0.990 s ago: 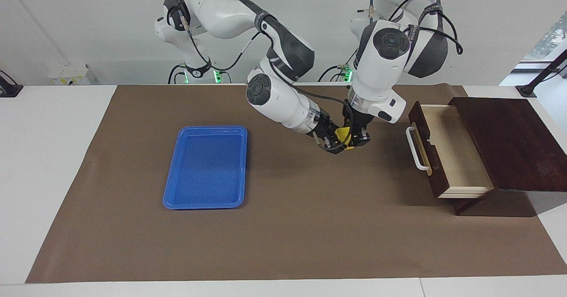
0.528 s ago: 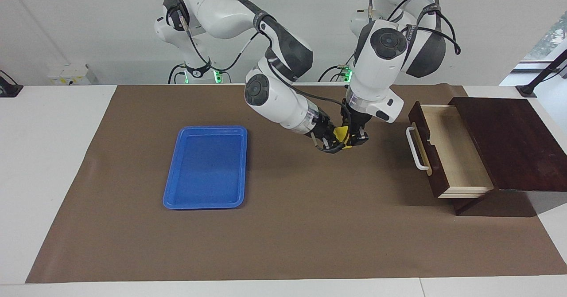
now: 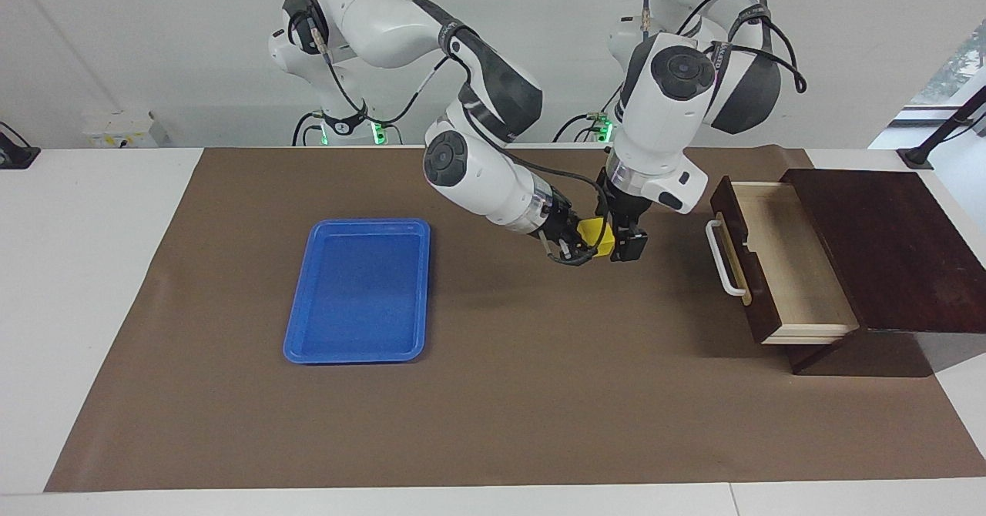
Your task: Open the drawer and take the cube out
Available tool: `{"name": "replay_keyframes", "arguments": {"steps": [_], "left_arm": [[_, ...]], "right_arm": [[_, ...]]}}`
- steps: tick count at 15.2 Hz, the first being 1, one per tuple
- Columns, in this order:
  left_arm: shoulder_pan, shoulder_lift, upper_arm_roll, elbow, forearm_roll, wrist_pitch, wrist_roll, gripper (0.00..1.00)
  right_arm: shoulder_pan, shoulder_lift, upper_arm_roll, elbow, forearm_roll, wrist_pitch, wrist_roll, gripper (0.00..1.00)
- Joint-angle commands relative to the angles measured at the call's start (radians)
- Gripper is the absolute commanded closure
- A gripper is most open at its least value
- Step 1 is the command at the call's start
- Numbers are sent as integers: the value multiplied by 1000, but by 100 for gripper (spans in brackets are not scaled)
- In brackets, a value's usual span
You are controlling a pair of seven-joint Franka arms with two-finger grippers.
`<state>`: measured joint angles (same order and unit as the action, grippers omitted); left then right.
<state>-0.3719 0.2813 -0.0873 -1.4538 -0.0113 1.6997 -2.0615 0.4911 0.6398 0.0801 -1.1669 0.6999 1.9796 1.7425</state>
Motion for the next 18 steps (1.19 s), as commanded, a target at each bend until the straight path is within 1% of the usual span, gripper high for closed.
{"name": "replay_keyframes", "arguments": {"steps": [1, 2, 3, 4, 5, 7, 9, 11, 12, 14, 16, 18], "left_arm": [[39, -36, 8, -60, 10, 5, 73, 0], [42, -56, 6, -92, 46, 11, 107, 0], [42, -82, 6, -155, 100, 21, 163, 0], [51, -108, 6, -207, 128, 35, 219, 0], [68, -129, 6, -265, 146, 64, 256, 0], [105, -166, 6, -354, 215, 127, 265, 0], [143, -197, 6, -423, 252, 164, 314, 0], [191, -212, 6, -467, 276, 185, 366, 0], [211, -218, 6, -476, 287, 189, 391, 0], [223, -226, 6, -507, 290, 225, 437, 0], [247, -226, 6, -507, 294, 258, 445, 0], [278, -223, 6, -511, 304, 284, 495, 0]], "right_arm": [[-55, 5, 18, 29, -11, -48, -12, 100], [-83, -8, 17, 27, -8, -79, -14, 100], [-110, -31, 17, 20, -7, -106, -32, 100], [-136, -66, 15, -3, -7, -145, -70, 100], [-156, -104, 7, -52, -8, -181, -87, 100], [-218, -214, 4, -210, -22, -194, -125, 100], [-299, -357, 3, -424, -23, -194, -235, 100], [-388, -454, 3, -584, -31, -196, -352, 100], [-425, -480, 3, -641, -45, -197, -395, 100], [-491, -517, 3, -739, -88, -197, -489, 100], [-541, -548, 3, -821, -92, -179, -563, 100], [-586, -578, 3, -908, -92, -139, -628, 100]]}}
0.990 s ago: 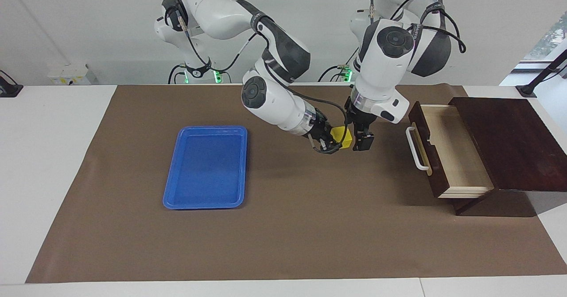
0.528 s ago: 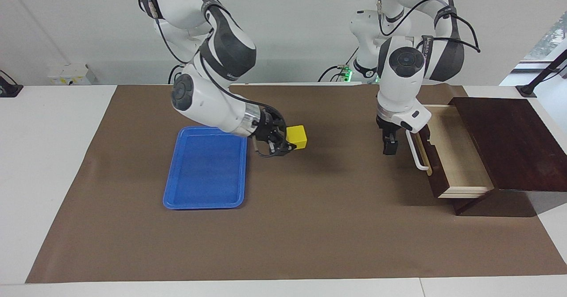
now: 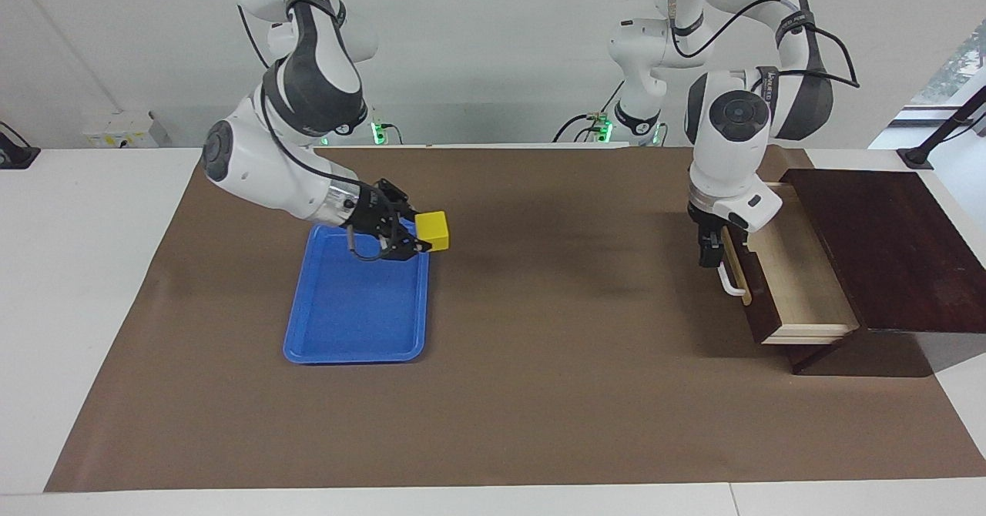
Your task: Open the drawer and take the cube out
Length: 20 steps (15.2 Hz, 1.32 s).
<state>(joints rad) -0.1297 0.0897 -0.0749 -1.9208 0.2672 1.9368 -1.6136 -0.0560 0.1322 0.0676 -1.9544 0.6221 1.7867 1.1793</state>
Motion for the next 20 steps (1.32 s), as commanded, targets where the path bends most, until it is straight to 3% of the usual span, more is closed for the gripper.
{"name": "replay_keyframes", "arguments": {"steps": [1, 4, 10, 14, 16, 18, 20], "left_arm": [[57, -30, -6, -44, 43, 59, 63, 0], [113, -25, -6, -38, 55, 73, 165, 0], [267, -11, -6, -4, 116, 83, 359, 0], [289, -11, -11, 5, 106, 74, 389, 0], [272, -15, -19, 44, 25, 74, 391, 0], [213, -28, -22, 94, -134, 53, 376, 0], [162, -45, -28, 146, -206, -39, 377, 0]], "right_arm": [[-44, -92, 15, -177, -15, 95, -110, 100], [-27, -132, 20, -316, 1, 267, -145, 100], [37, -131, 21, -385, 105, 379, -148, 100], [71, -121, 20, -419, 151, 421, -162, 100], [56, -124, 20, -429, 175, 415, -179, 100], [51, -112, 20, -437, 199, 408, -204, 100], [53, -103, 20, -440, 206, 413, -207, 100]]}}
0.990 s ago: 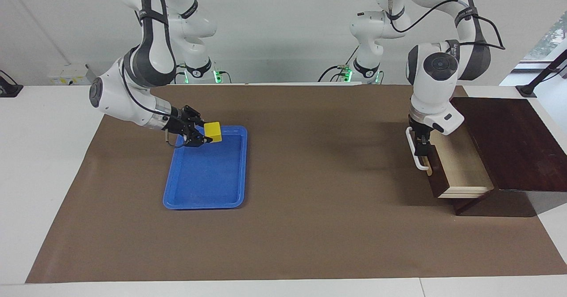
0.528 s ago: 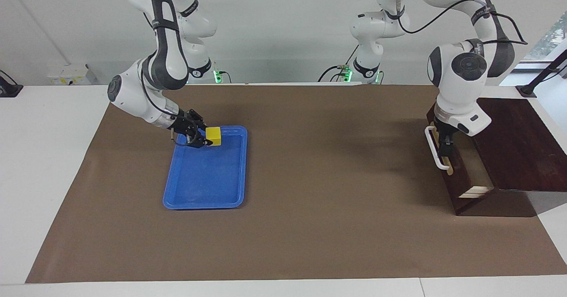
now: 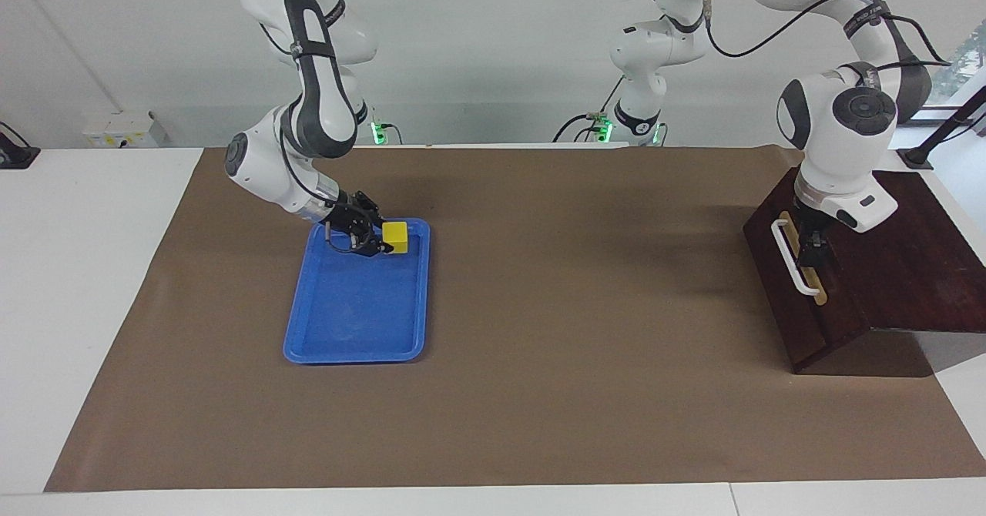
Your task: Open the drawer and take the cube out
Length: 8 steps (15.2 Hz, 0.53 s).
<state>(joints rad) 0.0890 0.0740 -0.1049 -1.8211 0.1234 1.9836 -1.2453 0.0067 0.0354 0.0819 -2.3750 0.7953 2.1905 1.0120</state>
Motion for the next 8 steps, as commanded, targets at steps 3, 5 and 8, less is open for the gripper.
{"name": "replay_keyframes", "arguments": {"steps": [3, 5, 8], "left_arm": [[-127, -36, -1, 144, -113, -196, 24, 0], [-162, -34, -9, 190, -119, -245, 129, 0], [-170, -28, -12, 261, -154, -340, 316, 0]], "right_arm": [[-13, -6, 6, -23, 41, 9, -39, 100], [-4, -8, 6, -29, 47, 14, -46, 100], [-2, -12, 6, -47, 48, 23, -69, 100]]}}
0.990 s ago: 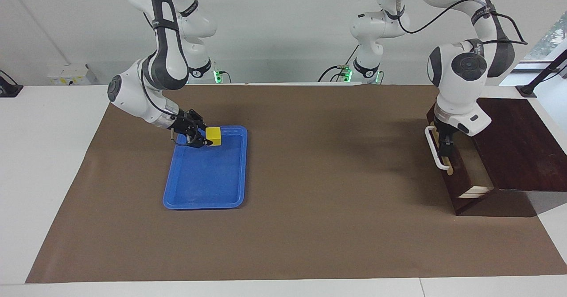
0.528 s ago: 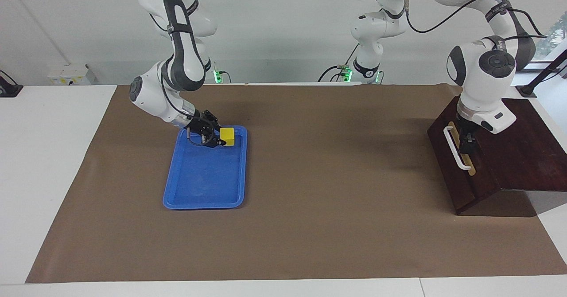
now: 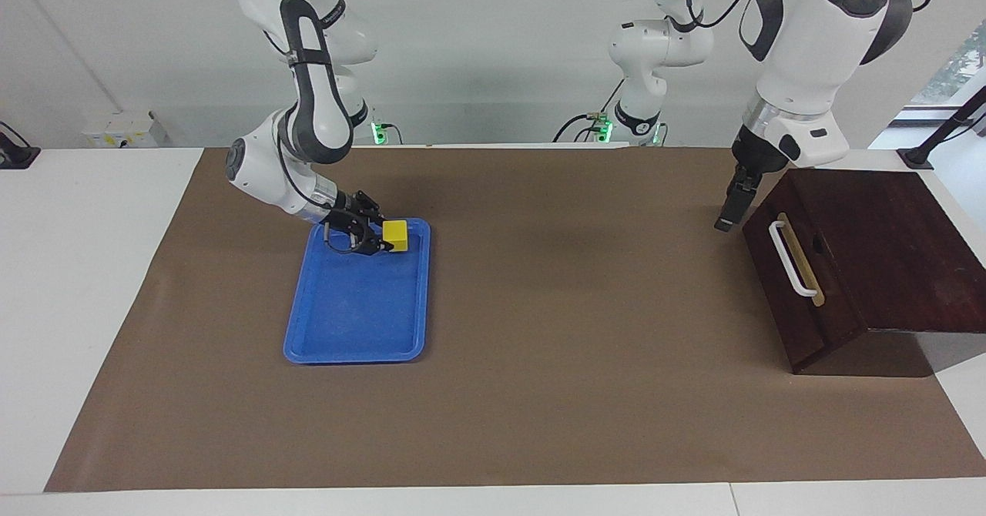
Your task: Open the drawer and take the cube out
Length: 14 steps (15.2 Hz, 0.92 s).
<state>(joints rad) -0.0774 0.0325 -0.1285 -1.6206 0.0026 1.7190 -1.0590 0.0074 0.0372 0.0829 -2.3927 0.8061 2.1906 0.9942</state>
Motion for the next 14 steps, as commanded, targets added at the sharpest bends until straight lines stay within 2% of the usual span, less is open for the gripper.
{"name": "replay_keyframes", "arguments": {"steps": [1, 5, 7, 8, 9, 10, 12, 14], "left_arm": [[-4, 17, 13, 85, -35, -117, 240, 0], [19, 18, 27, 105, -18, -157, 628, 0], [72, 17, 27, 96, 3, -154, 814, 0], [94, 15, 27, 90, 8, -150, 900, 0], [123, 14, 27, 78, 8, -142, 981, 0], [140, 9, 27, 53, 10, -134, 1057, 0], [151, -14, 29, -13, 10, -99, 1129, 0], [148, -45, 27, -76, 8, -56, 1123, 0]], "right_arm": [[-4, -13, 5, -39, 39, 31, -64, 100], [-1, 0, 5, -45, 80, 55, -95, 100], [-1, 0, 5, -45, 79, 55, -94, 100], [0, 0, 5, -45, 80, 55, -95, 87], [8, 0, 5, -45, 81, 57, -95, 13], [25, 0, 5, -42, 81, 57, -92, 0], [31, 1, 5, -37, 81, 58, -82, 0], [29, -2, 5, -22, 79, 45, -60, 0]]}}
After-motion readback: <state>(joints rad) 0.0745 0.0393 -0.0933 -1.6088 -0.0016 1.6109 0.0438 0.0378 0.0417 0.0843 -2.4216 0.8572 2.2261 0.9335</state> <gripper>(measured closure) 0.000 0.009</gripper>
